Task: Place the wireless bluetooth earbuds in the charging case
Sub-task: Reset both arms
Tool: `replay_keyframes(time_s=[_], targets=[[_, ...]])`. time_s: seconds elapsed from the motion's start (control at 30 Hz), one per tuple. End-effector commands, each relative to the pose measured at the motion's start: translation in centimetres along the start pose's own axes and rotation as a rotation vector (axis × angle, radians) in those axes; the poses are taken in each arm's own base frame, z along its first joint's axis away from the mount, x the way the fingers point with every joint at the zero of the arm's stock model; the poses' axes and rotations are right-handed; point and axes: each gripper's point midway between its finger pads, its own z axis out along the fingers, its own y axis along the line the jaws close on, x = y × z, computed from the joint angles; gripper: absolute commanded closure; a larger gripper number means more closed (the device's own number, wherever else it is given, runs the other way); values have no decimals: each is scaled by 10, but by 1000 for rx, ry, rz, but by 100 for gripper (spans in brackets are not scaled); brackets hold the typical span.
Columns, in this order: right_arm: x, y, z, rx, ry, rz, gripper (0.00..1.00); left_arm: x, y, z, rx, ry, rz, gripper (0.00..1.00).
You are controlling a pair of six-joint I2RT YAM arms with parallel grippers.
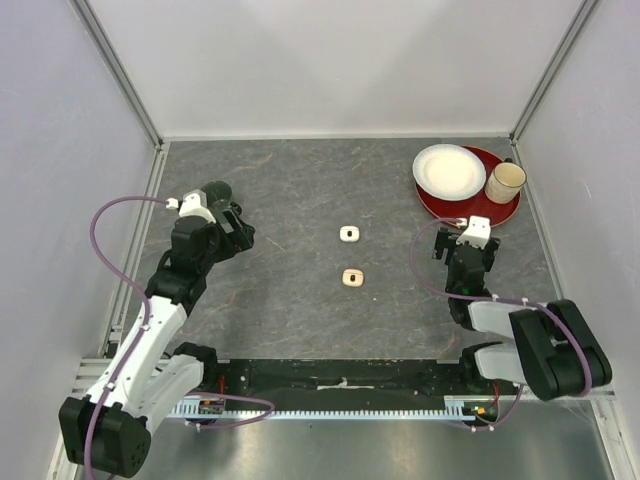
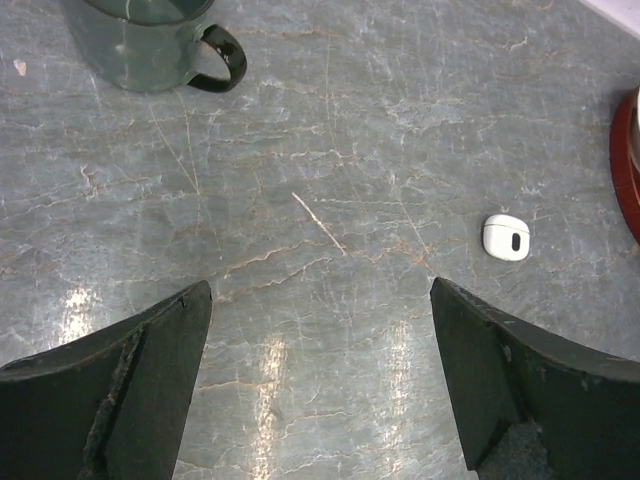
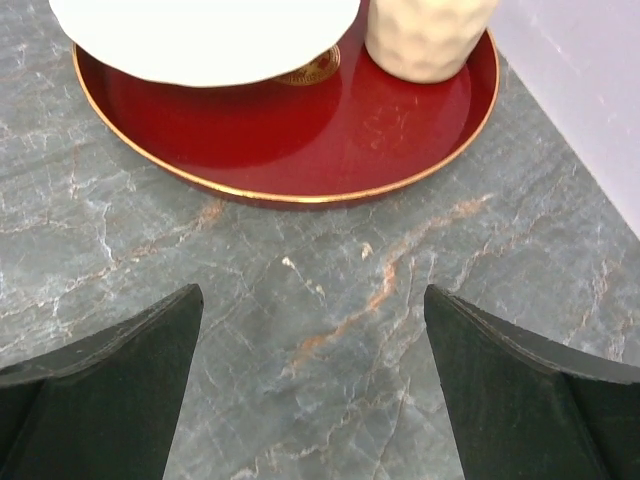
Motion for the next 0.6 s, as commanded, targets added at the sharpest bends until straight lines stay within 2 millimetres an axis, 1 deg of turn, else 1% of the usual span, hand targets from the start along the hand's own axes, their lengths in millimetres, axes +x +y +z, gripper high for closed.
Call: replay_keyframes(time_s=[0.0, 0.03, 0.07, 0.1, 0.17, 0.2, 0.23, 0.3, 0.43, 0.47, 0.57], targets=[[-42, 11, 11, -24, -182, 45, 2, -6, -1, 2, -5, -43, -31, 4], [-50, 13, 13, -36, -229, 64, 2, -7, 0, 2, -6, -47, -29, 4], [-29, 18, 20, -45, -178, 20, 2, -7, 0, 2, -5, -49, -29, 4], [-41, 23, 19, -78, -245, 46, 2, -8, -1, 2, -2, -54, -28, 4], [-38, 18, 17, -72, -252, 54, 2, -9, -1, 1, 0, -61, -21, 4], [-27, 19, 18, -76, -199, 36, 2, -9, 0, 1, -5, -68, -21, 4], [-31, 20, 21, -72, -205, 42, 2, -9, 1, 3, -2, -82, -22, 4], [-28, 21, 24, -72, -194, 41, 2, -13, 2, 2, 0, -113, -23, 4], [-30, 17, 26, -52, -194, 50, 2, -28, 0, 1, 7, -182, 1, 4], [-29, 16, 25, -50, -192, 49, 2, -33, -4, 0, 22, -206, 16, 4], [-30, 14, 26, -34, -193, 56, 2, -43, 2, -1, -18, -254, 29, 4]])
